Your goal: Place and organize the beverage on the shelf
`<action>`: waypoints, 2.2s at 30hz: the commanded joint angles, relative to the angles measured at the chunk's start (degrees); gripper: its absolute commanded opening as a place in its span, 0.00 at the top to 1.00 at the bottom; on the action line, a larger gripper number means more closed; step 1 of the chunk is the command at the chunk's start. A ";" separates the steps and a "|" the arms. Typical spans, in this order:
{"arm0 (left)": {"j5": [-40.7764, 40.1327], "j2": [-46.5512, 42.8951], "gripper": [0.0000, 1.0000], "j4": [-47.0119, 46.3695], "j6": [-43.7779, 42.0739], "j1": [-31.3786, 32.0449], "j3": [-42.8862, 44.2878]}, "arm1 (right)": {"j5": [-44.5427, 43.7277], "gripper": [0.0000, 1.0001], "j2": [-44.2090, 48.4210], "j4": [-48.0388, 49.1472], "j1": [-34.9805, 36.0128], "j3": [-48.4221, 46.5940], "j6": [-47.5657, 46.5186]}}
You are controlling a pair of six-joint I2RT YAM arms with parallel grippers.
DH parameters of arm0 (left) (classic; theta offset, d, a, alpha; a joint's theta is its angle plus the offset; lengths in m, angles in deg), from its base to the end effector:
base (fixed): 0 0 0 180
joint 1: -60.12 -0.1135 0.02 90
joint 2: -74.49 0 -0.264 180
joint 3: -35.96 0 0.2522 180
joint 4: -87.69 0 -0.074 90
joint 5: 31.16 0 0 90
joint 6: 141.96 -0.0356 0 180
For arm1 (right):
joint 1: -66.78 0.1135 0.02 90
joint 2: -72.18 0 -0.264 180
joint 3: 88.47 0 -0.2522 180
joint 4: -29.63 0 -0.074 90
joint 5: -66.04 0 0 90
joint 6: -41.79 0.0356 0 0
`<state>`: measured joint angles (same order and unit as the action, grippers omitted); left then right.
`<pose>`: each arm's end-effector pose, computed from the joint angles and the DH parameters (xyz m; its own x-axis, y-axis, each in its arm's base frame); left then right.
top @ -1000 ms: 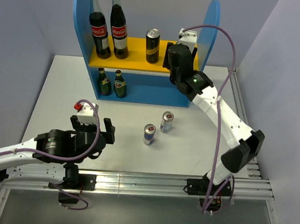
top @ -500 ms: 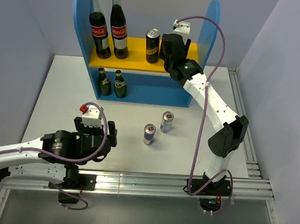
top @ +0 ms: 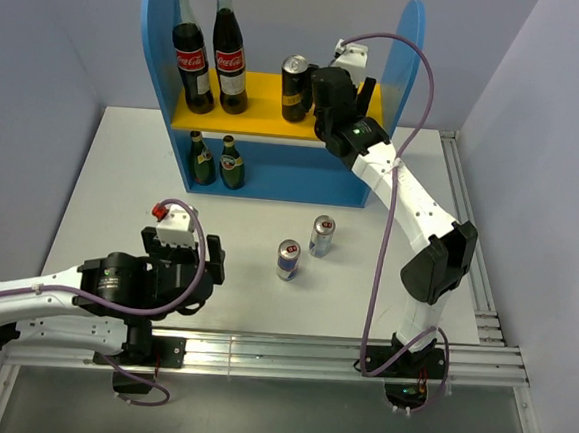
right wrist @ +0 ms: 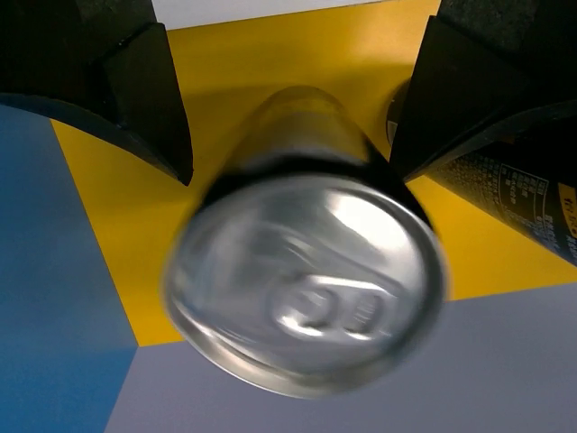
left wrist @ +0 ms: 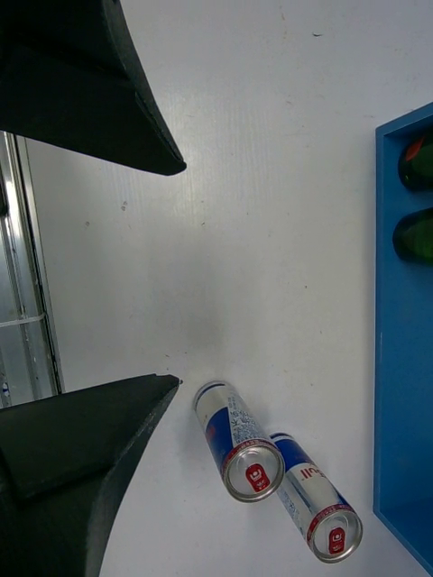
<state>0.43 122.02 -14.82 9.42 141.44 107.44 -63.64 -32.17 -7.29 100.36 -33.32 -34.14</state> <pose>0.0492 -0.1213 0.3361 -0.4456 -0.1278 -0.8860 0.1049 0.9755 -0.1935 0.3616 0.2128 0.4289 -0.2079 0.0866 -0.9743 0.1393 0.9885 0.0581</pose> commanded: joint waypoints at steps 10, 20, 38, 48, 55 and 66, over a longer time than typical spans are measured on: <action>-2.14 1.08 0.01 2.02 2.16 1.12 0.82 | -1.36 0.02 5.04 2.94 -0.10 3.50 1.31; -2.41 0.99 0.01 2.11 2.51 1.30 0.82 | 1.27 0.01 11.09 2.86 0.17 10.10 3.69; -1.36 3.71 0.01 -0.69 0.15 1.56 0.21 | -3.20 0.00 37.61 0.40 11.23 37.07 14.22; 0.84 24.35 0.01 -22.29 -1.61 2.62 -6.11 | -2.07 0.00 55.66 -5.32 23.10 60.44 26.45; 6.47 33.30 0.01 -58.25 -16.11 2.44 -15.00 | -2.07 0.00 61.54 -9.54 24.16 66.70 29.44; 5.85 50.46 0.01 -77.87 -26.58 -1.42 -8.50 | -1.36 0.00 65.24 -10.15 24.25 71.53 30.50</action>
<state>6.50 171.20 -83.83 -13.39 141.83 96.14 -64.63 32.61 -17.32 124.28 37.30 -4.99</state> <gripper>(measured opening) 0.994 0.998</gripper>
